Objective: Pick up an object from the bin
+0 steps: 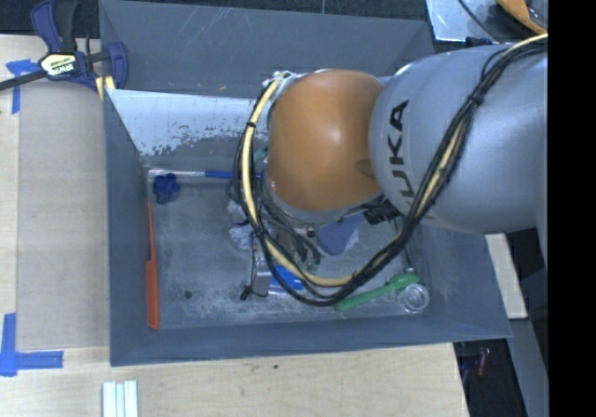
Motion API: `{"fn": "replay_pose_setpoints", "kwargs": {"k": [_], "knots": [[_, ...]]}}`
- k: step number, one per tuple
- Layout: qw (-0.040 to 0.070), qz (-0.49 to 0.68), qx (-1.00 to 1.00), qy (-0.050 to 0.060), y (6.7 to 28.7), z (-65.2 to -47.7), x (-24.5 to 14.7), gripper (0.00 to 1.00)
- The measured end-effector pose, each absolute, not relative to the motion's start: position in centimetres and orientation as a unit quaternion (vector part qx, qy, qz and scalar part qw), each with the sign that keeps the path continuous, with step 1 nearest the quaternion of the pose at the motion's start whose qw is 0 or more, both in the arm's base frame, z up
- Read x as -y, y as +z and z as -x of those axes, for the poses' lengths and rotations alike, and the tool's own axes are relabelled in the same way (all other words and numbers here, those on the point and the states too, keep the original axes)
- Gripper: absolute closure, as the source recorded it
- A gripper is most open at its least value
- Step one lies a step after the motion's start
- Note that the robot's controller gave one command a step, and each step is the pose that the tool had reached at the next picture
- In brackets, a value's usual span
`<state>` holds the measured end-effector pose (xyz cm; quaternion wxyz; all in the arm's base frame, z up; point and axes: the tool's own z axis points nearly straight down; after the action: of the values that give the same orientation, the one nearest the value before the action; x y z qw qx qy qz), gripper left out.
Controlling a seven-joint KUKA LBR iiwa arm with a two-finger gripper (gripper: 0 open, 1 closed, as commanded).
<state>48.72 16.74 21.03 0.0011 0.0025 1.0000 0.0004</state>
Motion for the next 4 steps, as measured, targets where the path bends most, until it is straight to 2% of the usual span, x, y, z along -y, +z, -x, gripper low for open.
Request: {"fn": "replay_pose_setpoints", "kwargs": {"k": [1, 2, 3, 4], "knots": [[0.001, -0.002, -1.0, 0.0, 21.0, -48.7, -16.7, 0.0], [0.005, 0.042, -0.999, 0.0, 16.4, -54.7, -11.8, 0.0], [0.006, 0.081, -0.997, 0.002, 16.1, -55.2, -11.1, 0.0], [0.007, 0.029, -1.0, 0.001, 22.4, -55.0, -9.9, 0.0]]}}
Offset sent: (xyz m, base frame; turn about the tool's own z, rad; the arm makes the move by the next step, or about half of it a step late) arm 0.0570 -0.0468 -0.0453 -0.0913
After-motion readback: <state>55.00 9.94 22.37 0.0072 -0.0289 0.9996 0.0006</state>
